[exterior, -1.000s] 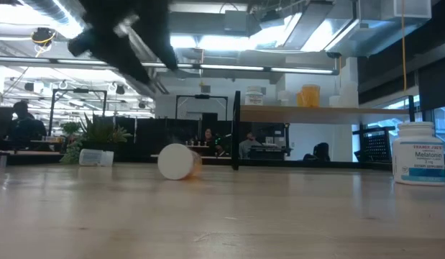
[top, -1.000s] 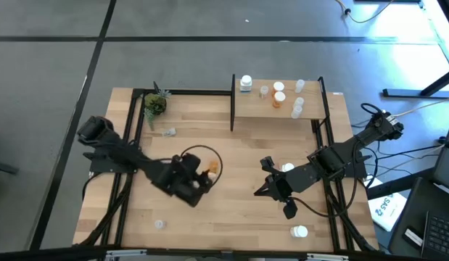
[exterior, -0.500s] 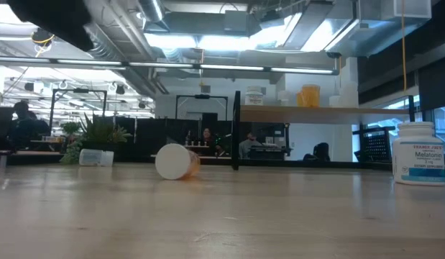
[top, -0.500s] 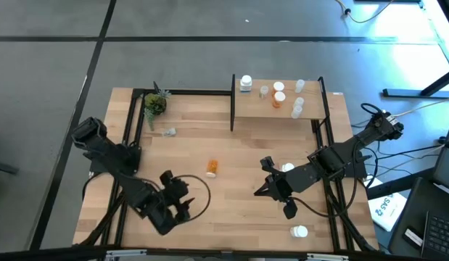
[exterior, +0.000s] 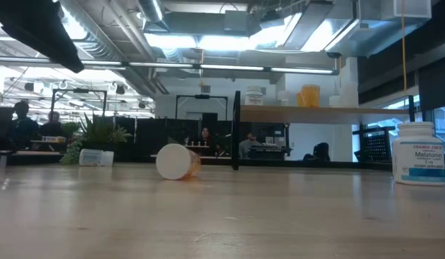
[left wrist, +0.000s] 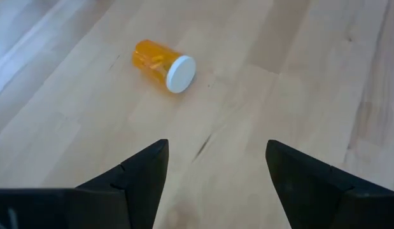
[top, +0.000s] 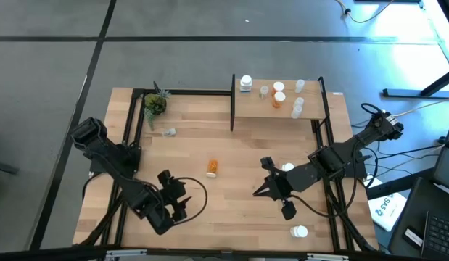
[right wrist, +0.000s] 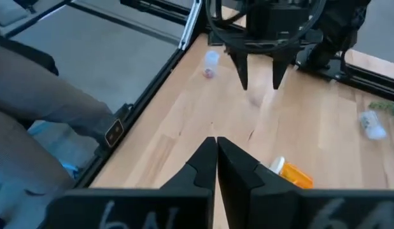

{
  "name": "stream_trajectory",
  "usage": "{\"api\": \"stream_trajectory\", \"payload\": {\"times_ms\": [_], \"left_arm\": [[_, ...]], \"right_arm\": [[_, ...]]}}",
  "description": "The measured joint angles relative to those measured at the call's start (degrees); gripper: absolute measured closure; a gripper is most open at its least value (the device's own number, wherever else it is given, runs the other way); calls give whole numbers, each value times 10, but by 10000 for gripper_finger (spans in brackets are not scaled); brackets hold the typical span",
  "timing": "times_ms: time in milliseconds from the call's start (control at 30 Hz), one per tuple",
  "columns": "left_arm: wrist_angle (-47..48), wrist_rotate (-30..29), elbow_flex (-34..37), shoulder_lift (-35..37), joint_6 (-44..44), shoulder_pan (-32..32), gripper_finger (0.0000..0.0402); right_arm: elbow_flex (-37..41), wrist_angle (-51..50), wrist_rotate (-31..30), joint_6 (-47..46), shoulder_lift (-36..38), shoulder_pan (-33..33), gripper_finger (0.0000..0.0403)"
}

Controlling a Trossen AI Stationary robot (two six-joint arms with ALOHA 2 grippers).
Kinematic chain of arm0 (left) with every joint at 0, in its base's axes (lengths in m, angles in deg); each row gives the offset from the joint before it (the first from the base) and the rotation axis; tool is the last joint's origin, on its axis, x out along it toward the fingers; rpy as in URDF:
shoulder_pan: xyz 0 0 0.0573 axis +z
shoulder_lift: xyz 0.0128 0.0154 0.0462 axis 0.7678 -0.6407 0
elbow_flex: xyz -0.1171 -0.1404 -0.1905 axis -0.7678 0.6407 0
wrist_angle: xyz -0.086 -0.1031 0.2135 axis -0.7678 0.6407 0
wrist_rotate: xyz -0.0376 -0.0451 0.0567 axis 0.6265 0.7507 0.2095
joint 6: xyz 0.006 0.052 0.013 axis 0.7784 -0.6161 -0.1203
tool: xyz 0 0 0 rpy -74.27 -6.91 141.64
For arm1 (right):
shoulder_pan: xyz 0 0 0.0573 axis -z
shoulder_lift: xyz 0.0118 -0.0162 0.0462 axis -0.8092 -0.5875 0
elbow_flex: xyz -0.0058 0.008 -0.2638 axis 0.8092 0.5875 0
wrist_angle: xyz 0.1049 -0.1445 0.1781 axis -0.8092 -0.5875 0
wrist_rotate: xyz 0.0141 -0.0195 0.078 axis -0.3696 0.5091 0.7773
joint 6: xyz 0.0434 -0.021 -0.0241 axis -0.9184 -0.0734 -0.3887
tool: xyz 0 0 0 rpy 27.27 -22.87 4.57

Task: Pick and place medicine bottles onto shelf by color
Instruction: Put the orange pill bottle on the shelf aligned with the other orange pill bottle

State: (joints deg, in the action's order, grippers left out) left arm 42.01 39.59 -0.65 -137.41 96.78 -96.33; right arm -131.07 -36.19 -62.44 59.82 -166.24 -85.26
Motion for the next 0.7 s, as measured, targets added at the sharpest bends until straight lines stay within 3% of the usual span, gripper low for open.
{"api": "stream_trajectory", "payload": {"times_ms": [367,700], "left_arm": [[40,-50,0,57,-37,-31,145],[45,-126,2,134,-127,-50,145]], "right_arm": [[6,-5,15,-18,0,9,386],[5,-7,-62,-41,-5,21,386]]}}
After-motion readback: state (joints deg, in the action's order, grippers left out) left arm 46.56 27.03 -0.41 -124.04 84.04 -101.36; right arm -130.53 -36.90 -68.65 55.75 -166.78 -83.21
